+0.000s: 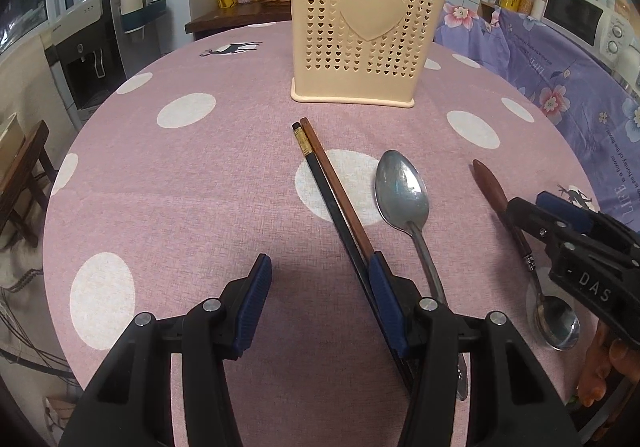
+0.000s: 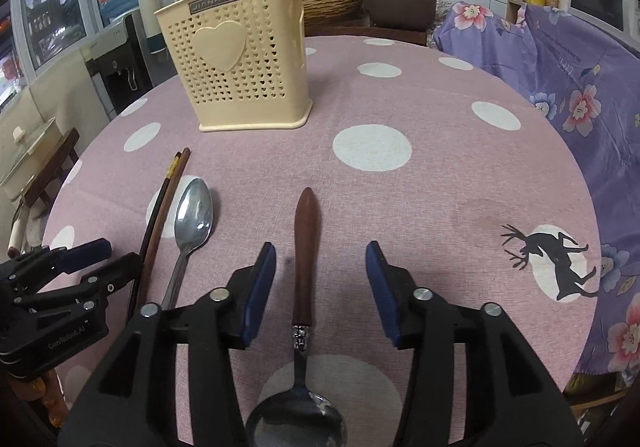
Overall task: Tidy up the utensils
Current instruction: 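Grasp the black chopstick with the left tool while the right tool grasps the wooden-handled spoon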
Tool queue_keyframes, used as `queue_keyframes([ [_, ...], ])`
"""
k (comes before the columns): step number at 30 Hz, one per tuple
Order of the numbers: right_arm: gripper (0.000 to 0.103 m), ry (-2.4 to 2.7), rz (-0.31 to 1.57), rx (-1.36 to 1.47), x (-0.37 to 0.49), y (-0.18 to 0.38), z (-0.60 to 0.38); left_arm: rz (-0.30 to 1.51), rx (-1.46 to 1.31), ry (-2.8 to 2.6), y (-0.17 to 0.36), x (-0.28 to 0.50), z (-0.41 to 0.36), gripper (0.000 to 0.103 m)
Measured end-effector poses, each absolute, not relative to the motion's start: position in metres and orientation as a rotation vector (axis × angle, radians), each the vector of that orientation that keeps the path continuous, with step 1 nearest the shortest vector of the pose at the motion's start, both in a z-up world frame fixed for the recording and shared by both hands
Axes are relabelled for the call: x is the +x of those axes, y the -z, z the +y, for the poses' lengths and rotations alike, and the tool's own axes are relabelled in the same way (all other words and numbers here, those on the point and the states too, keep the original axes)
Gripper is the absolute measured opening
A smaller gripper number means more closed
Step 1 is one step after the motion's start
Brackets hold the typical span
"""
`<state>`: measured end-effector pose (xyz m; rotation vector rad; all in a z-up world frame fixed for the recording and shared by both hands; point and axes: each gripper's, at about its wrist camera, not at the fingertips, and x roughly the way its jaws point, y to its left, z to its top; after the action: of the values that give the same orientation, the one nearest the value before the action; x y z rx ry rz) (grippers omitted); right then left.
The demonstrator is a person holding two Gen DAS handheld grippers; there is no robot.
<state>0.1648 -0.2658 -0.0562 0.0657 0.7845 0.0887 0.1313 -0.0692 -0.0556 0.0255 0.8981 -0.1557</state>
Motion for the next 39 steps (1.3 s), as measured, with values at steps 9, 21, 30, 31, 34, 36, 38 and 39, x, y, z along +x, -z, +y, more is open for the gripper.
queue_keyframes([
  [9,0.059,-0.088,0.771,0.073,0.161,0.054,-0.269,0.907,0.05,0.13,0.057,0.137,-0.074,0.051],
  [21,0.06,-0.066,0.776,0.078,0.158,0.052,-0.276,0.924,0.015,0.067,0.054,0.208,-0.053,0.044],
  [30,0.06,-0.095,0.802,0.037,0.172,0.052,-0.267,0.915,0.024,0.075,0.054,0.205,-0.059,0.04],
  [31,0.06,-0.094,0.811,0.023,0.175,0.053,-0.264,0.916,0.023,0.078,0.054,0.204,-0.059,0.038],
  [34,0.06,-0.106,0.838,0.009,0.183,0.056,-0.26,0.909,0.034,0.082,0.054,0.199,-0.062,0.035],
  [36,0.06,-0.1,0.855,-0.009,0.188,0.059,-0.257,0.902,0.041,0.075,0.055,0.197,-0.062,0.033],
  [38,0.06,-0.098,0.869,-0.024,0.193,0.061,-0.254,0.905,0.035,0.075,0.054,0.198,-0.062,0.03],
  [39,0.06,-0.098,0.877,-0.026,0.195,0.063,-0.254,0.907,0.027,0.075,0.054,0.2,-0.06,0.027],
])
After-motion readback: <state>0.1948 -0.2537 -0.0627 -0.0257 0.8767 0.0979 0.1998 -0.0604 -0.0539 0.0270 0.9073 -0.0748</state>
